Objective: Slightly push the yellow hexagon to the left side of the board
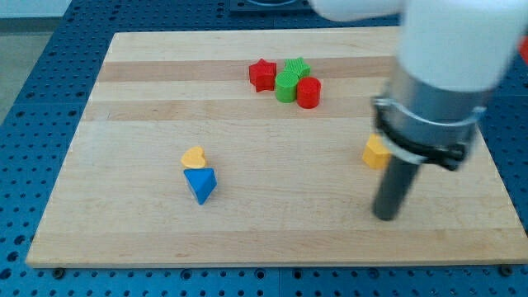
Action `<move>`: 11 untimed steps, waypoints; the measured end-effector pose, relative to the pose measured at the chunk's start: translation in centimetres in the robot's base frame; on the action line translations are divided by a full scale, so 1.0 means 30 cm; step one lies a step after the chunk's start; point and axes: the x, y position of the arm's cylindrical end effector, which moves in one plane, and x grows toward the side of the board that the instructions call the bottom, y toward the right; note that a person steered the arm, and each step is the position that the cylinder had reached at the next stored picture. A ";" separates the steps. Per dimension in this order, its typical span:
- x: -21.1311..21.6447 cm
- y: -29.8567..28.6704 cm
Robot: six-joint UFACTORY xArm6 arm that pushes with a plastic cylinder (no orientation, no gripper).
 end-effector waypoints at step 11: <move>-0.253 0.051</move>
